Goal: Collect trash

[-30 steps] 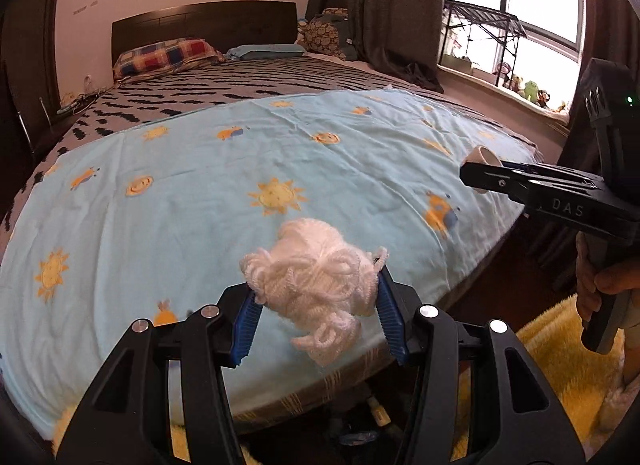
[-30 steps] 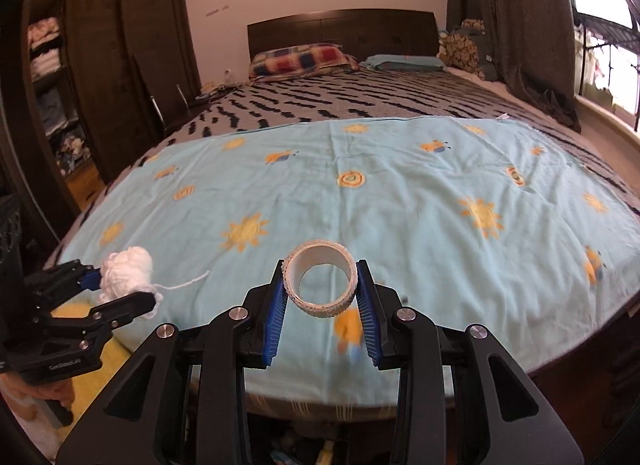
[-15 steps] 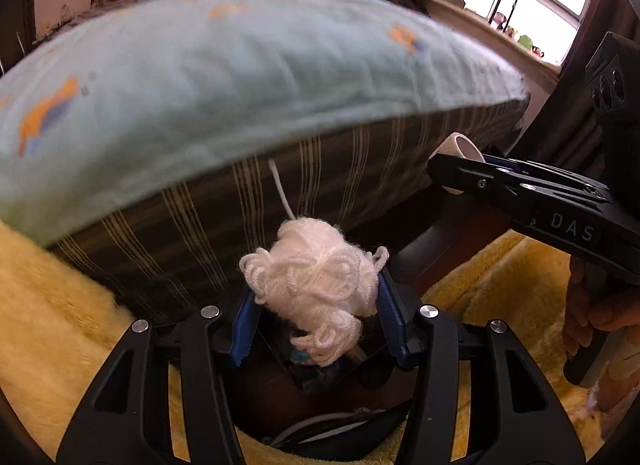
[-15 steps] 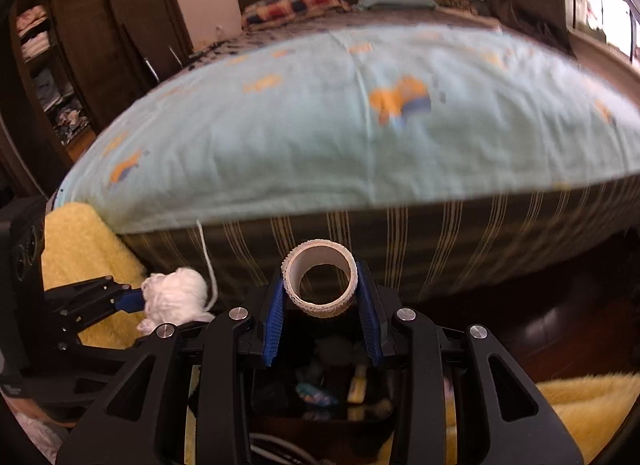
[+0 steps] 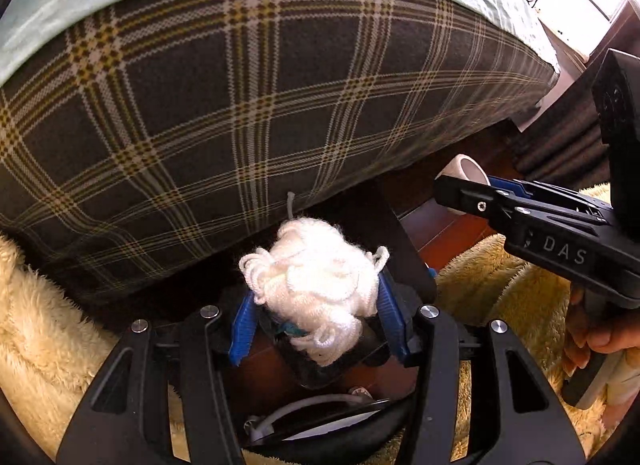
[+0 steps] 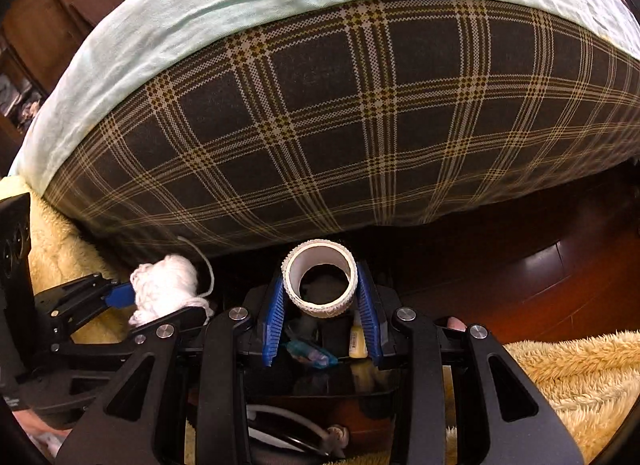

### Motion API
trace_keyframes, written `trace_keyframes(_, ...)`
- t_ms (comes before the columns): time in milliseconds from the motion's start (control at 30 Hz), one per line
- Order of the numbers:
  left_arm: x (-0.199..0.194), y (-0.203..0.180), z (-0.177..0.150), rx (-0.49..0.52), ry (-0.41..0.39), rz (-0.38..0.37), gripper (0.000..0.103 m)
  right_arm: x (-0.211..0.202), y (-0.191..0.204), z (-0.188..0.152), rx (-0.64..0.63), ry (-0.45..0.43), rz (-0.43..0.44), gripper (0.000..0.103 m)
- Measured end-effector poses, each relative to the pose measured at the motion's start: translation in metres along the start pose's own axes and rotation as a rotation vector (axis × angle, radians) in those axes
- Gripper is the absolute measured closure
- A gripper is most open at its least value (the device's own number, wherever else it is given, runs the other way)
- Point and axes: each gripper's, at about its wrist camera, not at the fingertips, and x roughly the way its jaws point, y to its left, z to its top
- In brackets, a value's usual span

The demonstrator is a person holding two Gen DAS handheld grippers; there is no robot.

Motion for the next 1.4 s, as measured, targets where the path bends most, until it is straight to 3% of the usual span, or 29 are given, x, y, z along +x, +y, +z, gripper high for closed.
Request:
trace_keyframes(367, 0.009, 0.002, 0.004, -0.009, 0.019, -0.011, 0.044, -0.001, -0.009, 0.01, 0.024, -0.005, -0.002, 0.066)
trace_keyframes(633, -0.003, 0.01, 0.002, -0.012, -0.013, -0.012, 0.028, -0.016, -0.028, 0.021, 0.051, -0.043, -0.008, 0.04)
trace_keyframes(733, -0.012, 0.011, 0.002, -0.015, -0.043, -0.005, 0.023, -0.033, -0.036, 0.025, 0.06, -0.083, -0.02, 0.025)
trace_keyframes(800, -0.024, 0.011, 0.003, -0.014, -0.081, -0.001, 0.016, -0.046, -0.037, 0.028, 0.05, -0.128, -0.046, 0.011)
trace_keyframes(933, -0.055, 0.012, 0.009, -0.015, -0.181, 0.027, 0.008, -0.078, -0.038, 0.037, 0.021, -0.209, -0.077, 0.003)
trace_keyframes(1100, -0.112, 0.008, 0.025, 0.002, -0.306, 0.06, 0.008, -0.127, -0.037, 0.054, 0.002, -0.297, -0.133, 0.003)
trace_keyframes(1233, -0.159, -0.004, 0.038, 0.035, -0.422, 0.096, 0.008, -0.18, -0.024, 0.067, -0.02, -0.422, -0.183, 0.003)
trace_keyframes(1400, -0.211, -0.013, 0.046, 0.039, -0.544, 0.139, 0.008, -0.234, -0.01, 0.078, -0.06, -0.522, -0.193, 0.003)
